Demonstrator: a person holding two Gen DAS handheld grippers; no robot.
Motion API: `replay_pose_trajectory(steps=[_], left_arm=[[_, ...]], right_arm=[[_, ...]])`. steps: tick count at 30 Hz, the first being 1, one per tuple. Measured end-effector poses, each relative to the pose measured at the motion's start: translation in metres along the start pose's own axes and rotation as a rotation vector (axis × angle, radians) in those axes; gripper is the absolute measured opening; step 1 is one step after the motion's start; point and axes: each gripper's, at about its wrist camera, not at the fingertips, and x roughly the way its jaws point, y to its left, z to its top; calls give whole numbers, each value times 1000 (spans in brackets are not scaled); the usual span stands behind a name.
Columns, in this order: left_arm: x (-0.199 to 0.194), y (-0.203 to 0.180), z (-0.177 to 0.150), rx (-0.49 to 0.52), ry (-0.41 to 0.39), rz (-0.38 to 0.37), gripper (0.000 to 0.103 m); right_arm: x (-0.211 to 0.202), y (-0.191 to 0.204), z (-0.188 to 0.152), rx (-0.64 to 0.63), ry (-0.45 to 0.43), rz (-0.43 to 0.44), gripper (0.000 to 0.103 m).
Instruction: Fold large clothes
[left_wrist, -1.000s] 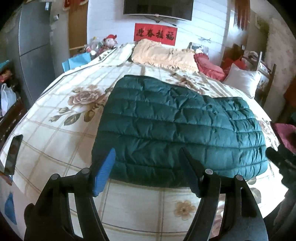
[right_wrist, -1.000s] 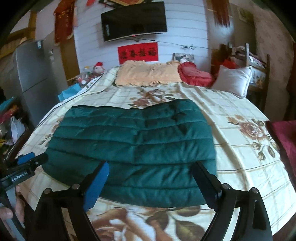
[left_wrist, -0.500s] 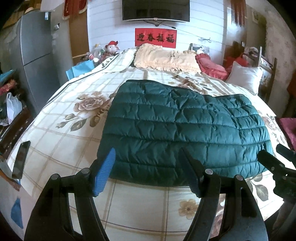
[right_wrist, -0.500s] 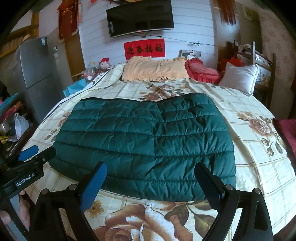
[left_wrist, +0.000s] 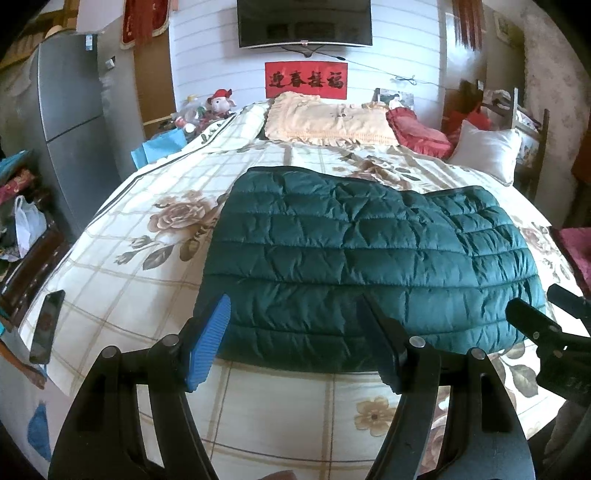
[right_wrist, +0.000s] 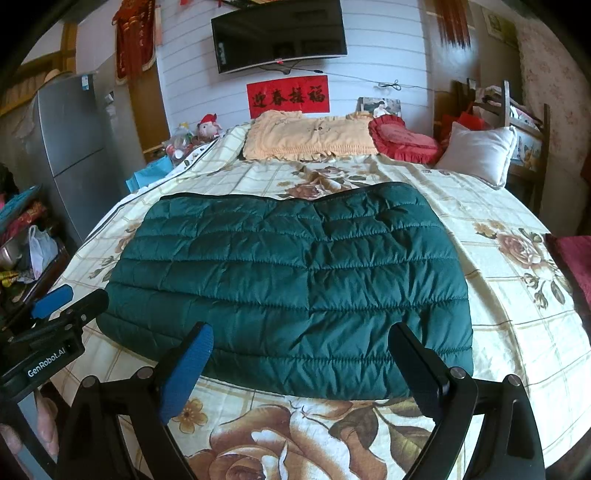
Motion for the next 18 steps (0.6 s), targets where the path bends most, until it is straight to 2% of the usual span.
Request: replay_pose_trajectory(steps=[18], left_arm=[[0,-3,-1,6,-1,0,71]], right_arm=[[3,3,-2,7,14,7,94]])
